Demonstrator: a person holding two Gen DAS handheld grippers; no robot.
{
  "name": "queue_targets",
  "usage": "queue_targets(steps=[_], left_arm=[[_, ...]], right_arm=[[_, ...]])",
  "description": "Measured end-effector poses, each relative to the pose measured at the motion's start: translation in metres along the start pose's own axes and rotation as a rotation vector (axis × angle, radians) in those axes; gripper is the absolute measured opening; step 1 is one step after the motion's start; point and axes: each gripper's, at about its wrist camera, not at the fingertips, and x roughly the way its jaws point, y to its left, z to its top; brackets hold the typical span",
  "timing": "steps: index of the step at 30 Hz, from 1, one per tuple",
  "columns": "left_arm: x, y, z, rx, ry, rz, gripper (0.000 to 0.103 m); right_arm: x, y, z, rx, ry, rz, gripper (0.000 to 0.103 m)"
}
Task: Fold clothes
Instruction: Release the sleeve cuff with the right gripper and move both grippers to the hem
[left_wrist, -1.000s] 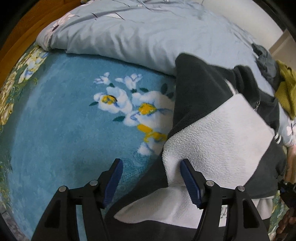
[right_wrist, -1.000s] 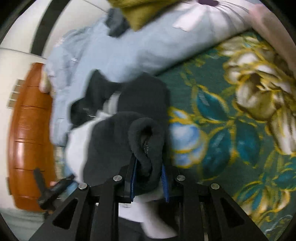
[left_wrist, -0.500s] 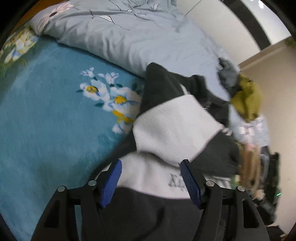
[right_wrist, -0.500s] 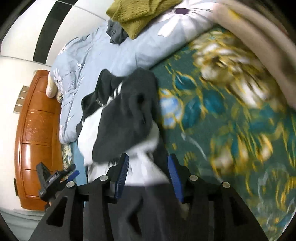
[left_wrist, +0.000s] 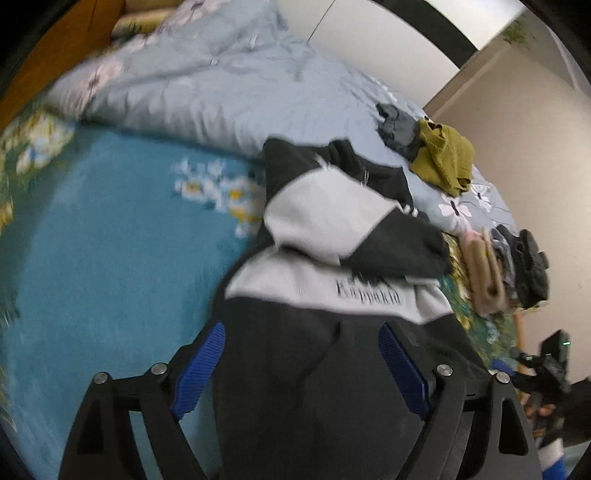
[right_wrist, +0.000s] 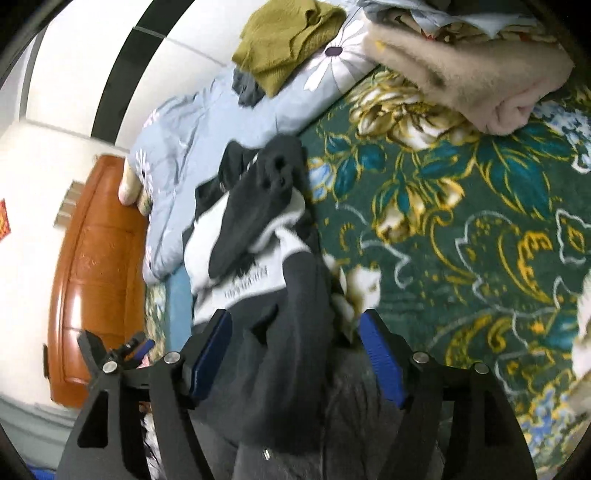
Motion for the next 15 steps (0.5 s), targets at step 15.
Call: queue_targets(steps=[15], left_arm=[[0.018, 0.060, -0.064, -0.302, 0.190, -0.135, 0.086]], right_arm=[[0.013, -0.041, -0.030, 0.193, 0.095, 0.091, 0.046]])
